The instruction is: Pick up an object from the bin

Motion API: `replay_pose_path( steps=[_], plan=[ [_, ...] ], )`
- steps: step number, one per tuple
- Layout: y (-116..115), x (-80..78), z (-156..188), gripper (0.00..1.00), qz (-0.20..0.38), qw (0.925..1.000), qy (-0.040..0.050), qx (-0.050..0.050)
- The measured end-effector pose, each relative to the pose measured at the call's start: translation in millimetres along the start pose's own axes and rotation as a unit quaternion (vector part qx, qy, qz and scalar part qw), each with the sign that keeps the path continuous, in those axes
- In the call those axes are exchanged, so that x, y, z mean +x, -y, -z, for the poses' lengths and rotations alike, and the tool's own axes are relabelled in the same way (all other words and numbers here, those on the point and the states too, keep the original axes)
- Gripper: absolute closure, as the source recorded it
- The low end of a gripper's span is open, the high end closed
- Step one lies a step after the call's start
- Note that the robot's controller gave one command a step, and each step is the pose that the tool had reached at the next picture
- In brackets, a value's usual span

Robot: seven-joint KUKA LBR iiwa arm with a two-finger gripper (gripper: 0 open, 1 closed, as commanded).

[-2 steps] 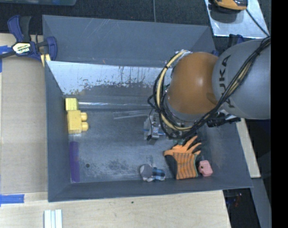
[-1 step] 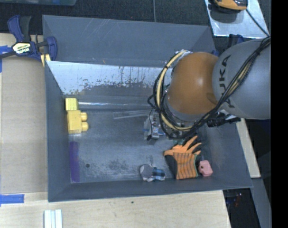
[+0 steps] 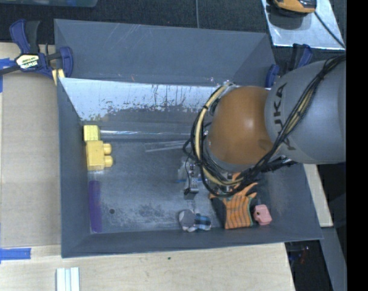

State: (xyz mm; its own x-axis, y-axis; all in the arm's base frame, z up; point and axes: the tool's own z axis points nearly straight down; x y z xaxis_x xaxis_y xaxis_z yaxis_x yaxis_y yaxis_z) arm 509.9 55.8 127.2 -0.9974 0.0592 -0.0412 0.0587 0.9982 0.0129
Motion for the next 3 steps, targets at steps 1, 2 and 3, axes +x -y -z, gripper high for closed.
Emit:
replay_pose_path(
  steps=[1,2,3],
  plan=[
    [51.0,-5.6,-32.0,1.0,-0.061,0.9981,-0.0013,0.0],
    [51.0,-5.6,-32.0,1.0,-0.062,0.9981,-0.0013,0.0],
    [51.0,-5.6,-32.0,1.0,-0.062,0.9981,-0.0013,0.0]
  ],
)
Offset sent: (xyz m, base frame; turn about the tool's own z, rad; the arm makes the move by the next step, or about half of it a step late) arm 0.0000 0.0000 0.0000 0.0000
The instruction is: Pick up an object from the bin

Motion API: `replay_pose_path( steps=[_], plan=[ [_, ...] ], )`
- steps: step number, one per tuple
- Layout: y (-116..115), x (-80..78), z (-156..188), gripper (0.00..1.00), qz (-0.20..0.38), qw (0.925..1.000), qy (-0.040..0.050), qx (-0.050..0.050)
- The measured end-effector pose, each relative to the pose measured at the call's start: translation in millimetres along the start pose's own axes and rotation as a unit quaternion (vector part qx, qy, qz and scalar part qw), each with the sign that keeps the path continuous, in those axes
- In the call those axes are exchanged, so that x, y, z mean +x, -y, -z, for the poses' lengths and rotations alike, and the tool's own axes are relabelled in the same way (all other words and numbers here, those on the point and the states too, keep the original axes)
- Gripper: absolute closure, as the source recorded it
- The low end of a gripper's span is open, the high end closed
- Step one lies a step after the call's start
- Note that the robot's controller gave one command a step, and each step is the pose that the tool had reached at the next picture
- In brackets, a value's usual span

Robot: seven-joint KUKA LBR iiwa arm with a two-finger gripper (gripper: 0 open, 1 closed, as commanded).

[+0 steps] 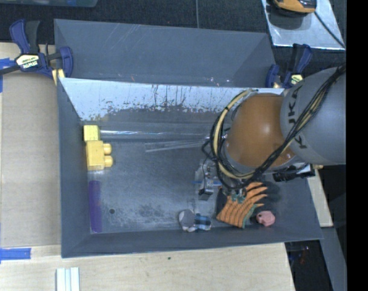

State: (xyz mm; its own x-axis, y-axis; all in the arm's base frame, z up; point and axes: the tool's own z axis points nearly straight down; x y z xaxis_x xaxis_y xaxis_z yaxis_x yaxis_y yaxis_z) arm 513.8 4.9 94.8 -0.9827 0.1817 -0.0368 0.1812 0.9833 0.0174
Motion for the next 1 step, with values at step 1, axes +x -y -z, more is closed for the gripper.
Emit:
replay_pose_path(
  steps=[1],
  plan=[
    [0.0,0.0,0.0,1.0,0.0,1.0,0.0,0.0]
  ],
)
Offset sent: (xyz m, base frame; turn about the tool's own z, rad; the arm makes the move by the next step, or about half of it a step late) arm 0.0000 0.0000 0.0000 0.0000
